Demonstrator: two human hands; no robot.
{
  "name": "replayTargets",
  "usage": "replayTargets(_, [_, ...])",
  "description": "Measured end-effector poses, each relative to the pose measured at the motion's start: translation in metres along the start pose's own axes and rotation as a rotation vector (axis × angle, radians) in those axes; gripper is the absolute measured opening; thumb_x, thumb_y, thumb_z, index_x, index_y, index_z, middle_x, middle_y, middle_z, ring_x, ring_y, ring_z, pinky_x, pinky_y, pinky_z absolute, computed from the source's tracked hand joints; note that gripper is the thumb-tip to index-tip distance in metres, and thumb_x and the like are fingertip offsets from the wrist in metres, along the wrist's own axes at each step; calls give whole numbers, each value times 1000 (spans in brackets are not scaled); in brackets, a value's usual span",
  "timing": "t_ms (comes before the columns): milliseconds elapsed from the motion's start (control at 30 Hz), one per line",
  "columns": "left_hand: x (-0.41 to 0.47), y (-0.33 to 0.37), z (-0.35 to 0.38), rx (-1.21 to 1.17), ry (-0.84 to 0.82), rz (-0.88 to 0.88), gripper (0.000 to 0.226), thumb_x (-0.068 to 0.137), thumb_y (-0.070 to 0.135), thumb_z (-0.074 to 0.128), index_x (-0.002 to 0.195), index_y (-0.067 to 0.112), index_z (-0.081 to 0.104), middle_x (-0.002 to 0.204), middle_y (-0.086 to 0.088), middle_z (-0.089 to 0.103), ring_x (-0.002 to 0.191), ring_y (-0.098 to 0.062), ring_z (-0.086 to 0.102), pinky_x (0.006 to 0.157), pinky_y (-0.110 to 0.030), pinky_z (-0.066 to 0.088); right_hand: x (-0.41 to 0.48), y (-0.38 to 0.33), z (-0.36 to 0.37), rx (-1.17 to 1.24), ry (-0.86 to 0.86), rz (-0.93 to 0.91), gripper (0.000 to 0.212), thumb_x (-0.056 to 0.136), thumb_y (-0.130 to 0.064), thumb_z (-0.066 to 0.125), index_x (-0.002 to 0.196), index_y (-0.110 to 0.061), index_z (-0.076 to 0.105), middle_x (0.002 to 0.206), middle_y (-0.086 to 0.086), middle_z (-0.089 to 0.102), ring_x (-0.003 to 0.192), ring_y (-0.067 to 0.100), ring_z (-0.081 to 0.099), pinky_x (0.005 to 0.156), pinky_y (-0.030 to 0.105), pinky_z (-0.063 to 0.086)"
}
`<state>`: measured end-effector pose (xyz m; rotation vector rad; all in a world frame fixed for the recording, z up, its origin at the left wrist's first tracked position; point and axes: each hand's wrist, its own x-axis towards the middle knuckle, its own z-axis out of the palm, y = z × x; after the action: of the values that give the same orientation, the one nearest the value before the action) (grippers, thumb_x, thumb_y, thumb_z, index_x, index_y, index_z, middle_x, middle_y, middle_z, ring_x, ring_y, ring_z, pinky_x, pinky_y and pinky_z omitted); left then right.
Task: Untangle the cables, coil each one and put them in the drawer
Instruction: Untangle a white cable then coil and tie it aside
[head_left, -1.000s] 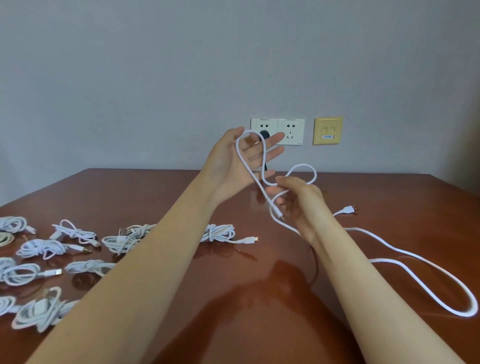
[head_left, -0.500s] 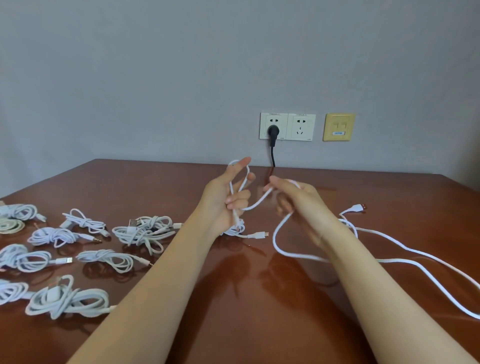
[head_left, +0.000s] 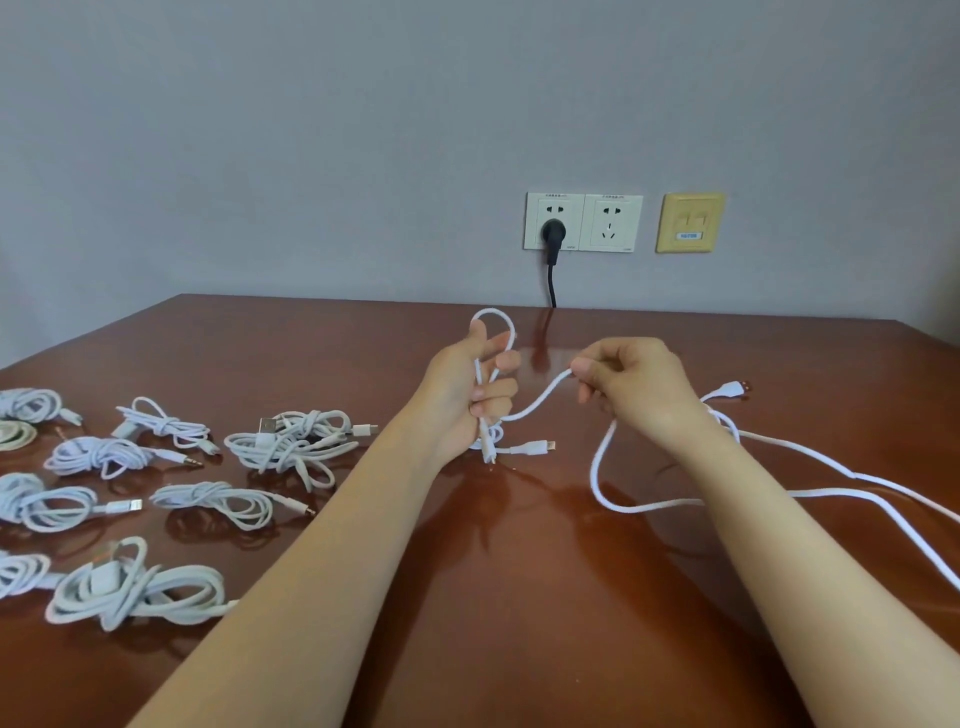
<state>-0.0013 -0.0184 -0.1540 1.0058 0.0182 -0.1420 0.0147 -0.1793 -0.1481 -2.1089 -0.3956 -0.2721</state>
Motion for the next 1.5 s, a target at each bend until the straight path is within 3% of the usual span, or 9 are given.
replayTargets(200, [-5, -2, 7, 250, 16, -25, 33, 101, 27, 31, 119, 10, 53, 54, 5, 29, 30, -2, 19, 33, -14, 13, -8, -11, 2, -102, -120, -196, 30, 91, -11, 55, 65, -26, 55, 57, -6, 55, 51, -1, 46, 51, 12, 33])
replayTargets(400, [-2, -13, 16, 621, 113, -20, 54, 99, 51, 25, 69, 13, 47, 55, 0, 38, 36, -6, 29, 29, -16, 23, -13, -20, 13, 133, -169, -234, 24, 88, -3, 56, 70, -16, 63, 54, -11, 56, 50, -2, 50, 53, 7, 35])
replayTargets(567, [-4, -15, 18, 425, -102, -76, 77, 80, 77, 7, 62, 16, 50, 53, 1, 36, 36, -6, 18, 36, -12, 13, -12, -20, 19, 242, 11, -173, 16, 85, -2, 62, 82, -17, 65, 86, 11, 56, 47, 8, 57, 53, 13, 45])
replayTargets(767, [-11, -17, 17, 606, -296, -102, 20, 99, 34, 39, 99, 15, 46, 62, 6, 29, 39, -1, 21, 35, -14, 14, -4, -13, 7, -8, 207, -97, 37, 69, -15, 76, 92, -18, 47, 72, -6, 43, 61, 11, 41, 52, 12, 34])
replayTargets(967, [-11, -18, 18, 506, -351, -140, 18, 101, 25, 35, 92, 14, 46, 54, 8, 32, 43, -3, 26, 40, -14, 24, 4, 0, 5, 142, 43, -14, 19, 75, -16, 74, 77, -20, 55, 66, -4, 49, 51, 6, 44, 50, 19, 38])
replayTargets(1100, [-11, -21, 16, 538, -334, -122, 23, 101, 26, 36, 96, 13, 53, 56, 6, 48, 53, -8, 55, 50, -17, 46, 1, 6, 11, 276, -188, 13, 8, 87, -24, 60, 82, -20, 55, 70, -4, 58, 50, -2, 50, 51, 15, 42])
replayTargets(1333, [-10, -13, 15, 369, -168, -57, 32, 103, 29, 29, 83, 13, 47, 48, 7, 40, 29, -1, 21, 32, -14, 18, -4, 3, 5, 304, -280, 46, 64, 78, -64, 26, 94, -11, 58, 63, -3, 63, 45, 15, 52, 61, 23, 47])
replayTargets(1400, [-8, -12, 12, 329, -105, -19, 31, 103, 28, 29, 83, 13, 47, 48, 7, 39, 29, -2, 20, 33, -14, 17, -6, 4, 1, 222, -290, 47, 54, 86, -58, 36, 102, -12, 58, 67, 4, 64, 50, 20, 56, 66, 29, 45])
replayTargets(1500, [-8, -14, 15, 302, -52, 26, 29, 103, 27, 30, 83, 14, 47, 47, 7, 43, 30, -4, 20, 34, -14, 17, -6, 7, -1, -281, -218, -72, 28, 94, -41, 44, 102, -19, 58, 73, 1, 65, 69, 23, 60, 74, 36, 47])
